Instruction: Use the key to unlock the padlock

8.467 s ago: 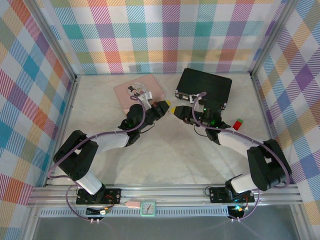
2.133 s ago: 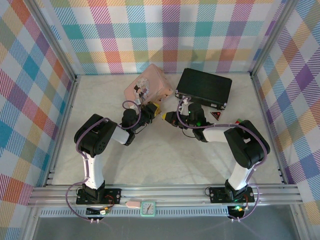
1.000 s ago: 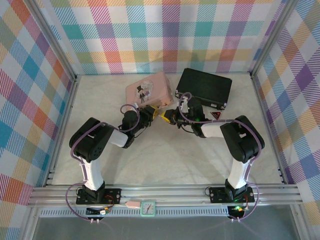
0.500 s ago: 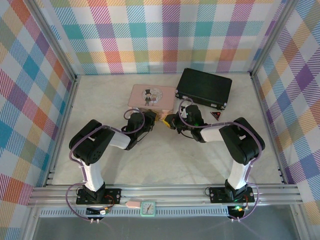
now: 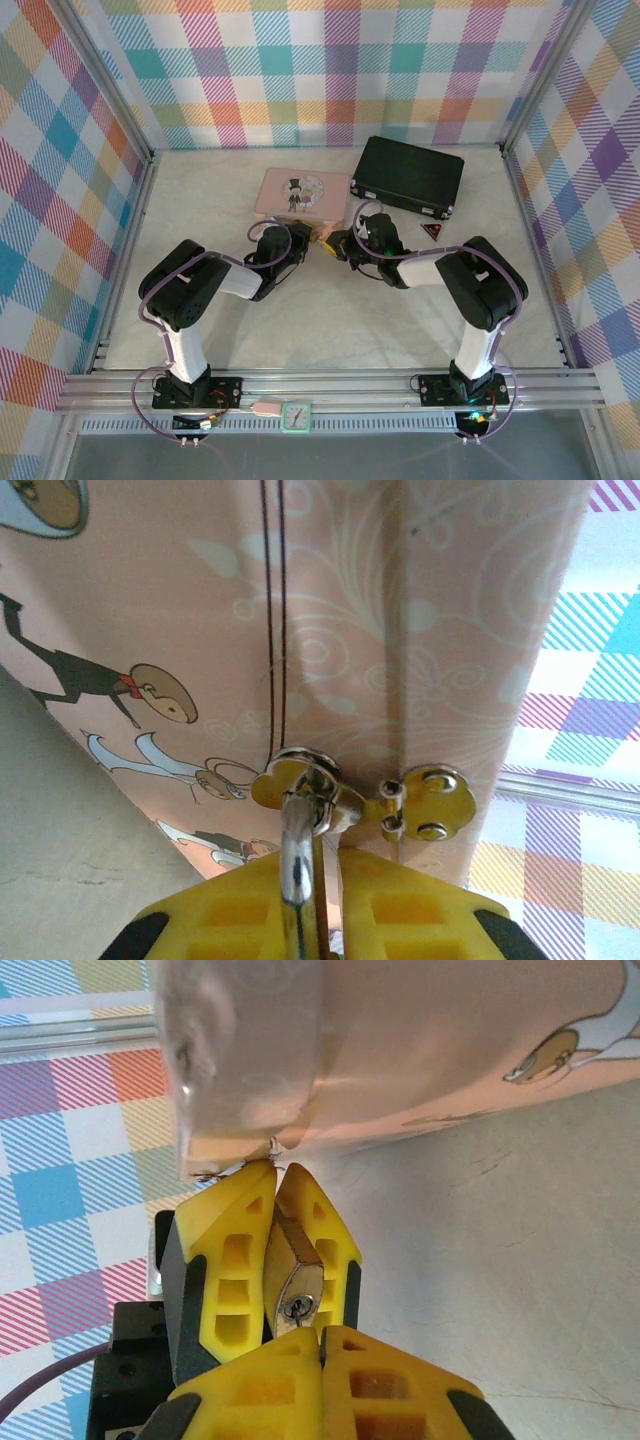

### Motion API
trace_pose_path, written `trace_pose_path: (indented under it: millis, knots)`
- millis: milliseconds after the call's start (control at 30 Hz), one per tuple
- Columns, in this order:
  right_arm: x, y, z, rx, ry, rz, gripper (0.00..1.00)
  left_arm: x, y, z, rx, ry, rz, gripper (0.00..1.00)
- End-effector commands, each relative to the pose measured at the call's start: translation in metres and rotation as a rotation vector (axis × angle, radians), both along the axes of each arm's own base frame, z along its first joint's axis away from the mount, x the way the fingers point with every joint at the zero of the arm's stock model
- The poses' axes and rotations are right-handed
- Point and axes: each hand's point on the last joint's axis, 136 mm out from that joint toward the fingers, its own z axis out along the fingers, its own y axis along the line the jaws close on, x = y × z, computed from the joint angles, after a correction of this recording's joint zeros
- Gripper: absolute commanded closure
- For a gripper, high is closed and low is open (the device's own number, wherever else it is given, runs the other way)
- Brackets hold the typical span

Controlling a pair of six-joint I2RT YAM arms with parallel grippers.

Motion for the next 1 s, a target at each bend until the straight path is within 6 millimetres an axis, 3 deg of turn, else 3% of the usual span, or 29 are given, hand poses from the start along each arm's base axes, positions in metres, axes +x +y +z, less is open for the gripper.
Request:
trace_pose_path:
  millis: [0, 233, 500, 667, 800, 967]
  knots:
    - [-0.011, 0.023, 0.026, 0.051, -0.087, 0.061, 1.00, -0.030, -0.060, 0.027, -0.090, -0.046, -0.217, 1.00]
    - [0.001, 0.027, 0.024, 0.040, -0.113, 0.049, 1.00, -0.034, -0.067, 0.031, -0.132, -0.073, -0.250, 1.00]
    - [0.009, 0.036, 0.021, 0.036, -0.110, 0.072, 1.00, -0.056, -0.087, 0.039, -0.177, -0.103, -0.361, 1.00]
    - [0.011, 0.022, 0.019, 0.075, -0.063, 0.037, 1.00, -0.056, -0.088, 0.047, -0.215, -0.204, -0.374, 1.00]
    - [0.012, 0.013, 0.034, 0.177, 0.033, 0.027, 1.00, -0.058, -0.093, 0.047, -0.166, -0.262, -0.418, 1.00]
    - [0.017, 0.003, 0.074, 0.429, 0.186, -0.028, 1.00, -0.058, -0.097, 0.068, -0.114, -0.379, -0.452, 1.00]
